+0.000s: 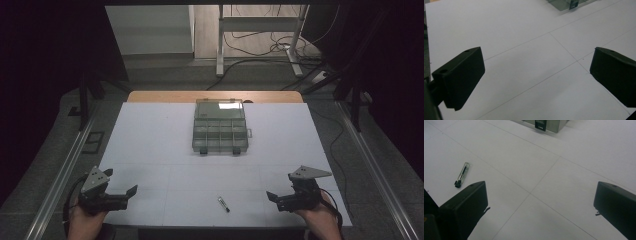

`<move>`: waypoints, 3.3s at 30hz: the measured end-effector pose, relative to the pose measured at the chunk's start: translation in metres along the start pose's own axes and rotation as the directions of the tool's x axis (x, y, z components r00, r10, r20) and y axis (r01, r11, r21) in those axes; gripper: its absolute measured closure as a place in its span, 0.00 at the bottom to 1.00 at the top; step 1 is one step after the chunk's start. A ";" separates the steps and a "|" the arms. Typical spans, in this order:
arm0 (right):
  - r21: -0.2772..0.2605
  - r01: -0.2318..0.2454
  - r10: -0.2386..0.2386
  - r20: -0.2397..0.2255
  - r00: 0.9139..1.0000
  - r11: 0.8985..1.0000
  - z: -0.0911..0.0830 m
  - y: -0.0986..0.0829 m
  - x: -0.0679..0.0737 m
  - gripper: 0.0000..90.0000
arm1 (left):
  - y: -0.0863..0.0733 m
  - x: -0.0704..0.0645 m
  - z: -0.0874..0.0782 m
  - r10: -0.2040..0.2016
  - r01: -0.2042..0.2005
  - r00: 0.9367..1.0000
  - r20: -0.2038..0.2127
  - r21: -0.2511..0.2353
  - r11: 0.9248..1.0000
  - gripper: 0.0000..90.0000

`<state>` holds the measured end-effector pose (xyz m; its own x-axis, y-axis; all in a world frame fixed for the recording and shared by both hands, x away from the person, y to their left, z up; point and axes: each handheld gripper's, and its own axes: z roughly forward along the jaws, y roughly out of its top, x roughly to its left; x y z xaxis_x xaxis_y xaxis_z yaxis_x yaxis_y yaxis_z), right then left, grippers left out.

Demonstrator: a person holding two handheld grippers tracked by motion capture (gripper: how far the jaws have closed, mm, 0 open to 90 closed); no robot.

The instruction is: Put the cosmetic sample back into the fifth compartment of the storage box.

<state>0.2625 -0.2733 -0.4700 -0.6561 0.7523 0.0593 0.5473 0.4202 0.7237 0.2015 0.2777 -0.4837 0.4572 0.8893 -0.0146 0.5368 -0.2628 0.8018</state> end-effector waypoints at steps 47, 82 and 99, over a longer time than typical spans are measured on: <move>0.118 0.087 -0.071 -0.136 0.988 0.989 0.048 0.034 0.049 0.00 | 0.000 0.001 0.000 -0.008 0.008 1.000 0.001 -0.003 1.000 0.00; 0.273 0.233 -0.168 -0.242 0.956 0.933 0.095 0.047 0.098 0.54 | 0.000 0.001 0.000 -0.007 0.007 1.000 0.006 -0.005 1.000 0.00; 0.302 0.313 -0.247 -0.237 0.939 0.900 0.107 0.043 0.107 0.89 | 0.000 0.000 0.000 0.004 -0.004 1.000 0.013 -0.005 1.000 0.00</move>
<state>0.2717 -0.1207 -0.5062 -0.8751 0.4823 0.0399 0.4440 0.7674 0.4625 0.2016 0.2781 -0.4839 0.4689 0.8830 -0.0189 0.5312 -0.2648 0.8048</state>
